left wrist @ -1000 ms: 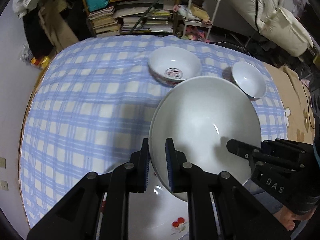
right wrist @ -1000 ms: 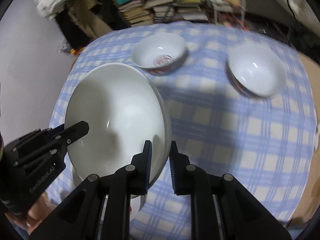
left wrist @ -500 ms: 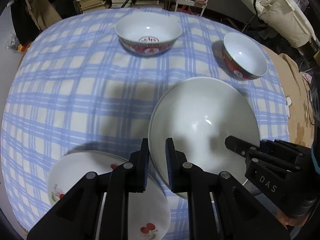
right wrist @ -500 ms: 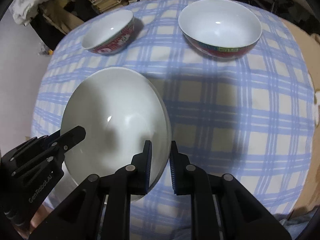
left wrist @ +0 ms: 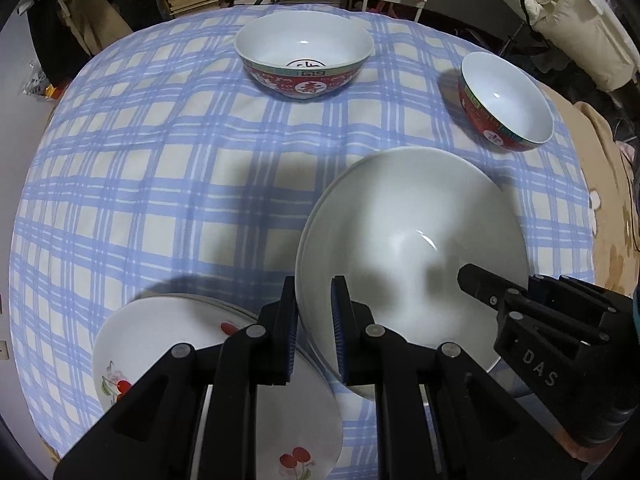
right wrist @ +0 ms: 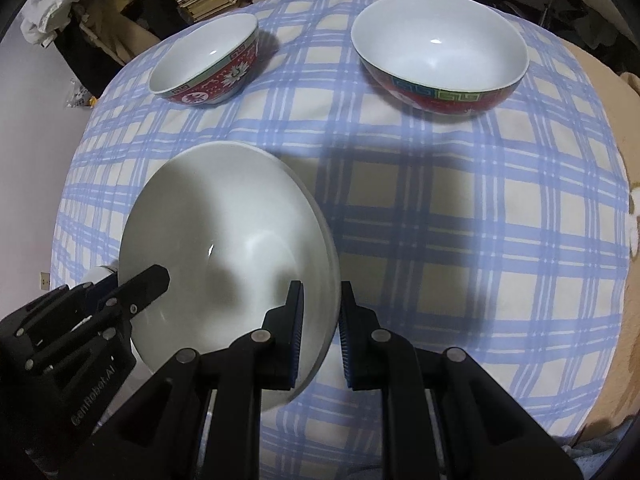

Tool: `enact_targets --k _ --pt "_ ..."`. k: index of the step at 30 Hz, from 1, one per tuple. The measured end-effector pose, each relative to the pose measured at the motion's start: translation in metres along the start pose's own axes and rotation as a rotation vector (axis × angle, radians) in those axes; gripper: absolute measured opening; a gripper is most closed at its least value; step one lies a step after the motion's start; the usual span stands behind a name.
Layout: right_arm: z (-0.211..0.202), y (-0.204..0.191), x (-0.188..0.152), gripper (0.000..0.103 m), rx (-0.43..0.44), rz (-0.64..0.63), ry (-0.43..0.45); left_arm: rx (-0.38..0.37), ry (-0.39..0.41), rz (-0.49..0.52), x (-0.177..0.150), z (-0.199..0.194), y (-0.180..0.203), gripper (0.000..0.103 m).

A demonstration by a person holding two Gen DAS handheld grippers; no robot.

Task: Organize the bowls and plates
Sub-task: 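Lift the bowl with both tools and carry it toward the plate stack, then lower the bowl onto the table and open both tools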

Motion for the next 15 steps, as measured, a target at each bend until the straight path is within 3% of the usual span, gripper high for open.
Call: enact_targets --k 3,7,11,15 --pt "-0.008 0.001 -0.001 0.018 0.021 -0.004 0.028 0.053 0.041 0.006 -0.001 -0.009 -0.001 0.017" --pt "-0.022 0.003 -0.002 0.018 0.025 0.0 0.085 0.025 0.065 0.002 0.002 -0.024 -0.005 0.017" --pt "-0.032 0.013 0.003 0.021 0.099 0.03 0.13 0.027 0.11 -0.006 0.007 -0.046 -0.009 0.018" --pt "-0.053 0.01 0.009 0.021 0.182 0.042 0.251 0.055 0.138 -0.018 0.023 -0.059 -0.014 0.02"
Point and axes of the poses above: each gripper's, at about its wrist camera, not at the fingertips, and z roughly the way its jaws point, y to its right, x to its top, the point moved 1 cm from there along z, roughly the way its jaws point, and after that the axes turned 13 degrees about -y, right-handed, at the moved point
